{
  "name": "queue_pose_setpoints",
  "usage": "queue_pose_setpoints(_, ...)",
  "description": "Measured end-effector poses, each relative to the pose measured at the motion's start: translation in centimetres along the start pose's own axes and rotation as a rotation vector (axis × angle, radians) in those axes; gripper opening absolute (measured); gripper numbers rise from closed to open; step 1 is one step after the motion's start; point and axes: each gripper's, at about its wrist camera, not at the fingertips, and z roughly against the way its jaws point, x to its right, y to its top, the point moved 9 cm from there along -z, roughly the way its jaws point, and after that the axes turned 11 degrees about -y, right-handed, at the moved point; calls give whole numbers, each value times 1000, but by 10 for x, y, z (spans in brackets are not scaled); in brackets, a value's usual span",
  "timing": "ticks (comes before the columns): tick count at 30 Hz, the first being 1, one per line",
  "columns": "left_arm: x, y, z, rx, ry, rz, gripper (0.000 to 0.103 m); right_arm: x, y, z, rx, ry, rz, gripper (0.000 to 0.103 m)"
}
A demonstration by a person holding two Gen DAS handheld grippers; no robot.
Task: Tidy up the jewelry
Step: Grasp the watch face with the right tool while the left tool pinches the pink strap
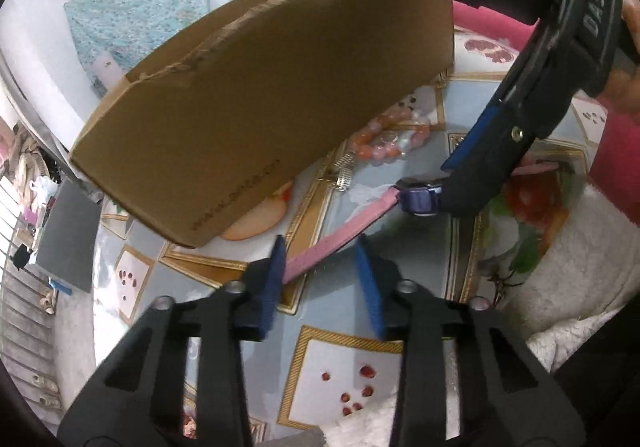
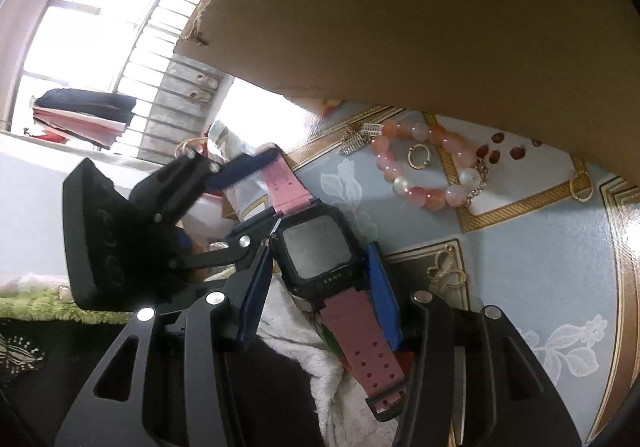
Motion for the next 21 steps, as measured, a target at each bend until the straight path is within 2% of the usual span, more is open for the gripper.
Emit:
queue_pose_setpoints(2, -1, 1, -4, -12, -15, 11, 17, 1, -2, 5, 7, -1, 1, 47)
queue_pose_setpoints(9, -9, 7, -11, -42, -156, 178, 15, -6, -4, 8, 65, -119, 50, 48)
queue_pose_setpoints(14, -18, 8, -14, -69, -251, 296, 14, -10, -10, 15, 146, -277, 144, 48)
queue_pose_setpoints(18, -21, 9, -17, -75, -288, 351, 14, -12, -18, 19, 203, -433, 229, 48)
queue_pose_setpoints(20, -21, 10, -18, -77, -289, 355, 14, -13, -21, 19, 233, -517, 278, 44)
queue_pose_setpoints(21, -21, 10, -18, -76, -288, 351, 14, -12, -23, 19, 243, -557, 297, 38)
